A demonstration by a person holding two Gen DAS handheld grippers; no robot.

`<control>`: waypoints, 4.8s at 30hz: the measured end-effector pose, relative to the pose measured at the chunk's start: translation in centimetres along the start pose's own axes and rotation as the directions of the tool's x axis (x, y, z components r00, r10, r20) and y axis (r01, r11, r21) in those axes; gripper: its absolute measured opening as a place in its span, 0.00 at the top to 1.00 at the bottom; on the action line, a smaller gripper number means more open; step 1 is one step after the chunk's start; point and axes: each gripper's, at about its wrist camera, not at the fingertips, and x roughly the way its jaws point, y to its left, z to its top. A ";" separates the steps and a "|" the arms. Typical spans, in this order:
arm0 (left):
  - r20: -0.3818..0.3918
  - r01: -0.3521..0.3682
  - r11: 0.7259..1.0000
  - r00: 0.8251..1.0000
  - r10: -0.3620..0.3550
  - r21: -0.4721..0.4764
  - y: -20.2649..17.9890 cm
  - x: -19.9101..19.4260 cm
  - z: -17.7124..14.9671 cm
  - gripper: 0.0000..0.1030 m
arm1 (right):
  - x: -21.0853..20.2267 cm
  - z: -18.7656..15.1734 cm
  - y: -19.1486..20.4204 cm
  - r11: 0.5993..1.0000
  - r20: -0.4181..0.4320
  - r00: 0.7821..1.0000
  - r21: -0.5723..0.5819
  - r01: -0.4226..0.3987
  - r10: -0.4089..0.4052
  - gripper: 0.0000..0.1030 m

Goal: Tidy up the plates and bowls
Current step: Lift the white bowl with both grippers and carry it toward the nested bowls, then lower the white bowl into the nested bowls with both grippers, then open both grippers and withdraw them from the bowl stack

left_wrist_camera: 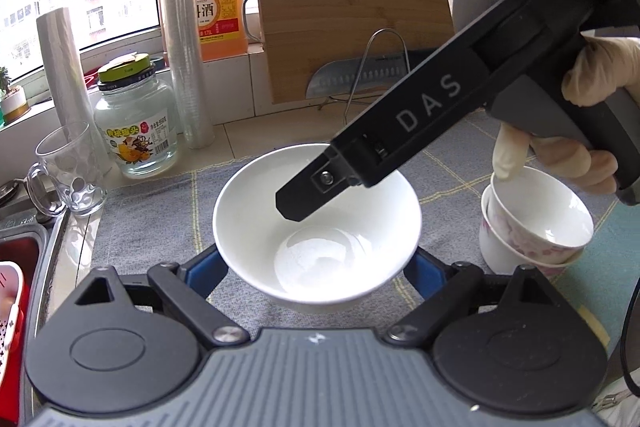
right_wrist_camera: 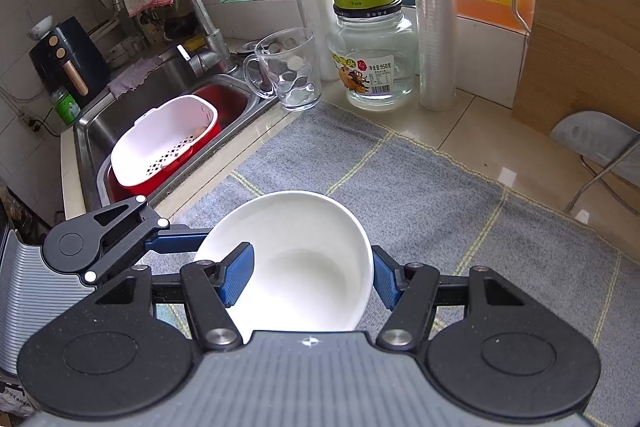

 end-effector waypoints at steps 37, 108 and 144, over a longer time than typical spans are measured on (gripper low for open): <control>0.001 0.336 0.914 0.938 -0.345 0.229 -9.6 1.4 3.2 0.10 | -14.0 -9.8 -4.5 0.933 0.085 0.954 0.246 0.261 -0.289 0.34; -0.094 0.368 0.896 0.930 -0.356 0.247 -11.5 3.5 2.1 0.09 | -12.4 -12.9 -6.5 0.913 0.013 0.960 0.313 0.263 -0.281 0.29; -0.215 0.431 0.873 0.897 -0.386 0.229 -9.2 4.5 -1.3 0.05 | -15.9 -17.4 -4.8 0.910 0.076 0.947 0.311 0.275 -0.312 0.00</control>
